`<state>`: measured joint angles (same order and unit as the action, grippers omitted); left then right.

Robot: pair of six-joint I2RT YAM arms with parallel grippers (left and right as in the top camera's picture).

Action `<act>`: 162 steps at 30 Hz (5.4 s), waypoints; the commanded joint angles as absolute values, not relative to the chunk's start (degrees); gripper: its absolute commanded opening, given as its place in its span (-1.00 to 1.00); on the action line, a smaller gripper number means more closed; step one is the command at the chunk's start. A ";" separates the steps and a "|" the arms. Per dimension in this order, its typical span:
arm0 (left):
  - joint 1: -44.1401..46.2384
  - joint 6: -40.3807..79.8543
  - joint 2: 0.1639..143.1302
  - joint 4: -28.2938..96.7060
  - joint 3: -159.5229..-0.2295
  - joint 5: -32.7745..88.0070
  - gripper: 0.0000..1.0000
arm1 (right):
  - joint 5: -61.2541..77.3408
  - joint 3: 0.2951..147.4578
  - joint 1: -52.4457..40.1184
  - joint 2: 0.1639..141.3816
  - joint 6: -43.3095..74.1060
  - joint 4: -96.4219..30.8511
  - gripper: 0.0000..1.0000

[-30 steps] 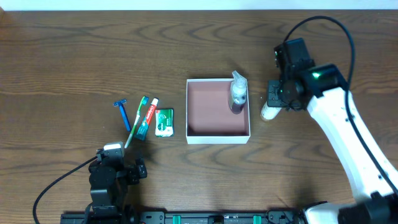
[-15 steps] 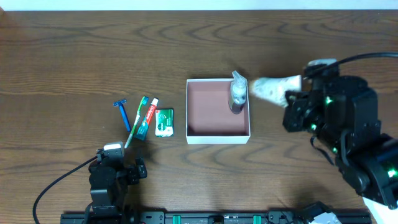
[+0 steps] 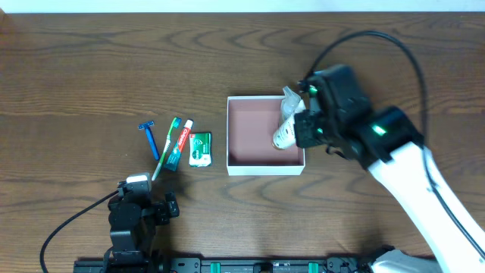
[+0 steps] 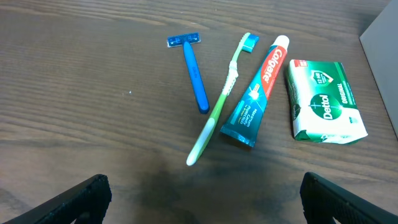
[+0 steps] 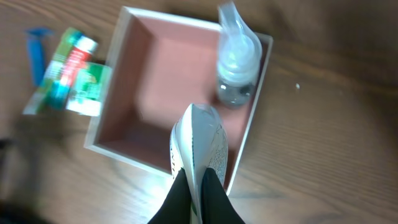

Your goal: Pack container

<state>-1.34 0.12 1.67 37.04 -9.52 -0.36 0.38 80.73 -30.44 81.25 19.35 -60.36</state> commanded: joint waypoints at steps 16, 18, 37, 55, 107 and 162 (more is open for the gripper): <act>-1.58 -0.19 1.48 37.06 -8.84 -0.40 0.96 | -3.70 81.89 -30.65 90.83 21.10 -58.39 -0.17; -1.58 -0.19 1.48 37.06 -8.84 -0.40 0.96 | -4.47 82.39 -30.65 88.58 20.95 -58.06 0.31; -1.58 -0.19 1.48 37.06 -8.84 -0.40 0.96 | -19.92 85.36 -1.69 64.86 19.25 -67.79 0.98; -1.58 -0.21 1.45 34.35 -8.86 -0.45 0.96 | -15.84 85.01 3.36 72.69 19.25 -68.45 0.98; -9.30 7.57 108.84 32.69 -64.36 2.39 0.31 | -15.84 85.01 3.36 72.75 19.25 -68.58 0.98; 31.90 22.68 101.32 24.51 -64.31 1.15 -0.88 | -15.84 85.01 3.36 72.77 19.25 -68.60 0.99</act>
<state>31.94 20.43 99.31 24.75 -64.12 2.98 -15.57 84.99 2.94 72.71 19.70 -68.45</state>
